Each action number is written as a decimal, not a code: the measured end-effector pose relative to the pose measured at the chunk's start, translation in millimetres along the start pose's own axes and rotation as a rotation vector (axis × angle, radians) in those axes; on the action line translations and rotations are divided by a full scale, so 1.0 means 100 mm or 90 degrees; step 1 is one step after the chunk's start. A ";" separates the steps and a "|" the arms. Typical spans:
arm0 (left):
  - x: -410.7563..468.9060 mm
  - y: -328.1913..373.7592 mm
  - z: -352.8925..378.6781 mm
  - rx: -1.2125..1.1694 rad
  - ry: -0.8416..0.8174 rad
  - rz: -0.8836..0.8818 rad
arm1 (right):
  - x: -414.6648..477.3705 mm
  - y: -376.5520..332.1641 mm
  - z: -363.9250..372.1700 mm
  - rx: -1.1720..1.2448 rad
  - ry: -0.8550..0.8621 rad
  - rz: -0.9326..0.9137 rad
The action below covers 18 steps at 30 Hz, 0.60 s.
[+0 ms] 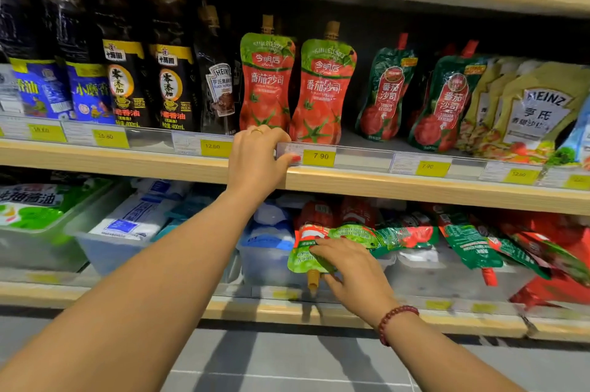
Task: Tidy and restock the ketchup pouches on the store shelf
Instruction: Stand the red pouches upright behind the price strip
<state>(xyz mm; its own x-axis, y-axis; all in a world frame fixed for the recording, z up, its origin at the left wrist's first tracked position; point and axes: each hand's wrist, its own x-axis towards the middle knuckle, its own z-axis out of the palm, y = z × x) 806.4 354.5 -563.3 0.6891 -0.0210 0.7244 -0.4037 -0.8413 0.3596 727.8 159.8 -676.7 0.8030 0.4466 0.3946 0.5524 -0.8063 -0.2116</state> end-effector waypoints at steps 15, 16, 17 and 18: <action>-0.03 0.01 -0.16 -0.162 -0.033 -0.019 | 0.20 -0.14 -0.52 0.144 0.267 -0.059; -0.07 0.01 -0.21 -0.213 -0.039 -0.006 | 0.26 -0.14 -0.58 0.172 0.266 -0.037; -0.09 0.02 -0.25 -0.261 -0.054 -0.002 | 0.31 -0.14 -0.65 0.197 0.261 -0.017; -0.12 0.03 -0.29 -0.311 -0.081 -0.010 | 0.37 -0.15 -0.70 0.220 0.255 0.006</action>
<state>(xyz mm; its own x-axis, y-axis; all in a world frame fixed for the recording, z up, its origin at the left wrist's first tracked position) 779.3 368.0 -553.5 0.7524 -0.1017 0.6508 -0.6069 -0.4911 0.6249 734.1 161.0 -596.1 0.6974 0.2021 0.6876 0.6412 -0.6044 -0.4728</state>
